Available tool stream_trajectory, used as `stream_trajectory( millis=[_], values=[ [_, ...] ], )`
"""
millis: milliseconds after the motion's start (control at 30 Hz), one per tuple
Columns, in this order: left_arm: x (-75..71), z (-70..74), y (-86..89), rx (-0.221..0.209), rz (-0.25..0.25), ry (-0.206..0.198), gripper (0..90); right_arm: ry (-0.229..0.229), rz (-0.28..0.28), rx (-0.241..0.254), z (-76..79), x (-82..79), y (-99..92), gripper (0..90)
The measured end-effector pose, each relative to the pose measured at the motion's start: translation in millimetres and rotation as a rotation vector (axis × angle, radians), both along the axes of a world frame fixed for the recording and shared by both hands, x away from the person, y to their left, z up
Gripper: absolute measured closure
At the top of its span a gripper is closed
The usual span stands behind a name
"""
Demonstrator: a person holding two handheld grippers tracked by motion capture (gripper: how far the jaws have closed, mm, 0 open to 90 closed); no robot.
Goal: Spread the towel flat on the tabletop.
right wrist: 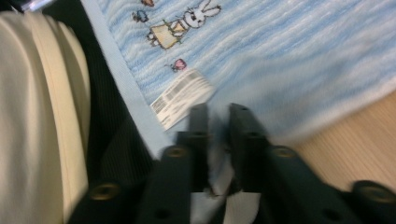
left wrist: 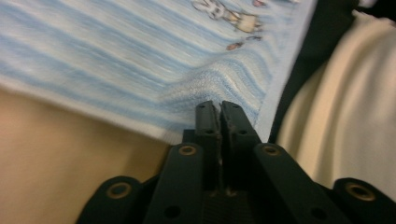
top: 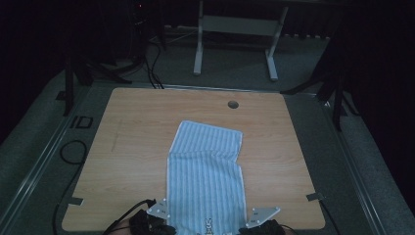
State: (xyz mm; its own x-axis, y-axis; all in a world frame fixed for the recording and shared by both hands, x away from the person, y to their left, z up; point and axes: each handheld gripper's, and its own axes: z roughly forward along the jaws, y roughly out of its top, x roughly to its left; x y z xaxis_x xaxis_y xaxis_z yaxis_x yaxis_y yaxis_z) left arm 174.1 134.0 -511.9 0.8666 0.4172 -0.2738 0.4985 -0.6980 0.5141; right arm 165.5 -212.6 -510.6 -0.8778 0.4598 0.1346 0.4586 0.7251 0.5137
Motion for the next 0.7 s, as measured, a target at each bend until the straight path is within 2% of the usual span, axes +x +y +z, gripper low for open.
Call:
stream_trajectory(
  millis=[33,67,100,133,167,200,233,333,367,400,467,500,533,600,633,700],
  values=[
    [0.0,0.0,0.0,0.000,0.000,0.000,74.7,0.000,0.000,0.000,0.0,0.0,0.0,74.7],
    [6.0,0.1,2.5,0.009,0.039,-0.018,66.6,-0.051,-0.034,-0.008,4.7,2.0,-4.9,69.3],
    [6.0,0.1,2.5,0.009,0.039,-0.018,63.1,-0.064,-0.058,-0.005,7.2,5.3,-7.5,67.0],
    [16.6,3.1,7.9,0.004,0.120,-0.048,57.7,-0.074,-0.085,0.004,11.8,12.9,-11.5,65.0],
    [23.5,4.4,9.7,0.035,0.164,-0.093,56.1,-0.094,-0.100,0.002,14.4,17.5,-13.4,65.1],
    [27.3,5.1,10.1,0.057,0.183,-0.125,56.1,-0.132,-0.130,-0.014,18.2,26.6,-16.0,68.1],
    [33.6,5.2,9.5,0.071,0.201,-0.150,56.1,-0.148,-0.146,-0.022,19.9,32.8,-17.1,69.3],
    [46.9,2.0,2.4,0.060,0.202,-0.154,56.2,-0.178,-0.172,-0.034,21.9,58.3,-14.5,79.8],
    [52.6,-0.6,-3.2,0.071,0.189,-0.150,56.2,-0.175,-0.167,-0.041,20.6,63.9,-11.6,80.5],
    [56.6,-3.0,-8.0,0.084,0.191,-0.157,56.1,-0.176,-0.157,-0.055,17.7,72.6,-5.8,85.3],
    [62.9,-8.6,-15.5,0.117,0.184,-0.166,56.5,-0.162,-0.146,-0.071,10.8,84.8,4.5,86.0],
    [62.9,-8.6,-15.5,0.117,0.184,-0.166,56.5,-0.162,-0.146,-0.071,10.8,84.8,4.5,86.0],
    [69.2,-15.1,-19.8,0.140,0.178,-0.153,56.5,-0.161,-0.148,-0.096,2.0,95.7,13.9,88.2],
    [72.1,-20.7,-20.4,0.139,0.174,-0.125,56.5,-0.143,-0.147,-0.107,-4.7,102.4,18.1,88.2],
    [71.7,-21.3,-19.7,0.124,0.183,-0.121,56.4,-0.141,-0.146,-0.112,-7.4,104.0,19.3,88.2],
    [69.6,-20.7,-18.9,0.125,0.177,-0.115,56.3,-0.131,-0.141,-0.139,-14.5,106.2,21.1,88.1]
  ],
)
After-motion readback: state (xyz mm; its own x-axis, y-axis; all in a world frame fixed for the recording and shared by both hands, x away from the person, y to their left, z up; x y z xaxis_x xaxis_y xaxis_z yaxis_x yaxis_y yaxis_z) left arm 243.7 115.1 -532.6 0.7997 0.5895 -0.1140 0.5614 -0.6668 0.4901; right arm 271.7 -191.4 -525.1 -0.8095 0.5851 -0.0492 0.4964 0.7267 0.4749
